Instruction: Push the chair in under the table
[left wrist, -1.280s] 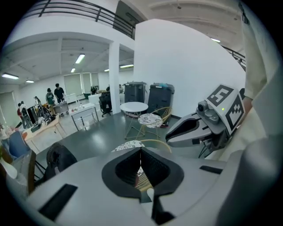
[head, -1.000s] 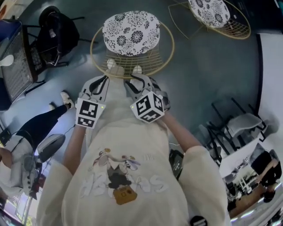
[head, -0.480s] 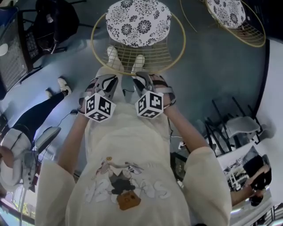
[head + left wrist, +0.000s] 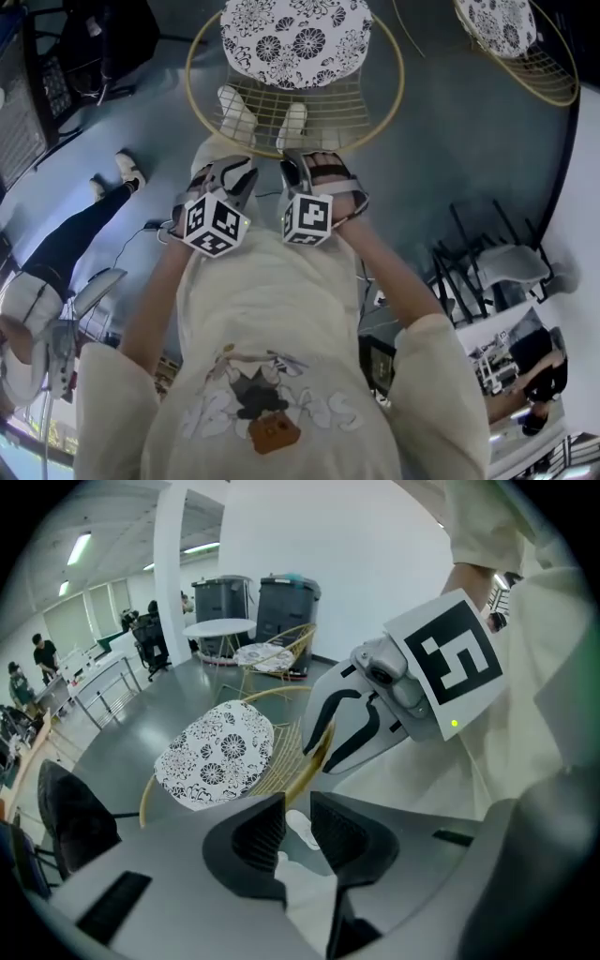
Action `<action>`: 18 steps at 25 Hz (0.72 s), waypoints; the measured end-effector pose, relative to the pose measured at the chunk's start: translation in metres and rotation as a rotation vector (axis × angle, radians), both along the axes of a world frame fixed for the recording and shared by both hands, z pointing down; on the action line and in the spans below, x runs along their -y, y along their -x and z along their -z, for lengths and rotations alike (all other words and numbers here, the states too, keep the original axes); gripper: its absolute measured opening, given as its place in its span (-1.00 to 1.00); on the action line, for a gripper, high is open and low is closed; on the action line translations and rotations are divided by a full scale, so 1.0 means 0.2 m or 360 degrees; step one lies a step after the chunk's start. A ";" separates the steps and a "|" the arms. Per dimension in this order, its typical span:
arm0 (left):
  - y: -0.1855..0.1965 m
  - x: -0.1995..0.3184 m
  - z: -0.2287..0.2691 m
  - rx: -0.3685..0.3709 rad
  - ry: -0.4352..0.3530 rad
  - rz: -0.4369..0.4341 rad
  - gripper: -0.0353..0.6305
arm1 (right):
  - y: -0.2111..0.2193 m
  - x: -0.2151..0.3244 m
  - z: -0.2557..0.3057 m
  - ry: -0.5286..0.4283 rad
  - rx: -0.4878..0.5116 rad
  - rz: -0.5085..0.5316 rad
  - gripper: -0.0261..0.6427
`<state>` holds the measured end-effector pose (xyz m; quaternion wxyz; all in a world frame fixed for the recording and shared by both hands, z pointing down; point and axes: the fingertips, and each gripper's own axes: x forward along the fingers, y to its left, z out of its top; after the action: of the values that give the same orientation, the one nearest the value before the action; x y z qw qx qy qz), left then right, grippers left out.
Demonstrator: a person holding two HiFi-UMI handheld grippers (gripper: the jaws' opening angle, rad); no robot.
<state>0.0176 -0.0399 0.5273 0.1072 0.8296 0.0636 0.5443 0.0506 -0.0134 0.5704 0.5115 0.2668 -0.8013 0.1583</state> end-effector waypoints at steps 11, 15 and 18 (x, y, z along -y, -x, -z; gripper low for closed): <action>0.09 0.08 0.00 0.0010 -0.0023 0.0347 -0.65 | 0.09 0.04 -0.07 -0.0020 0.0056 0.0010 -0.72; 0.14 0.11 -0.05 0.0060 -0.0037 0.0457 -0.65 | 0.10 0.05 -0.07 -0.0022 0.0061 -0.0047 -0.72; 0.13 0.14 -0.05 0.0051 -0.0028 0.0505 -0.65 | 0.10 0.05 -0.07 -0.0023 0.0060 -0.0082 -0.72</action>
<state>-0.0081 -0.0676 0.5382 0.1854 0.8214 -0.0747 0.5342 0.0308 -0.0233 0.5840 0.4901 0.2880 -0.8049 0.1705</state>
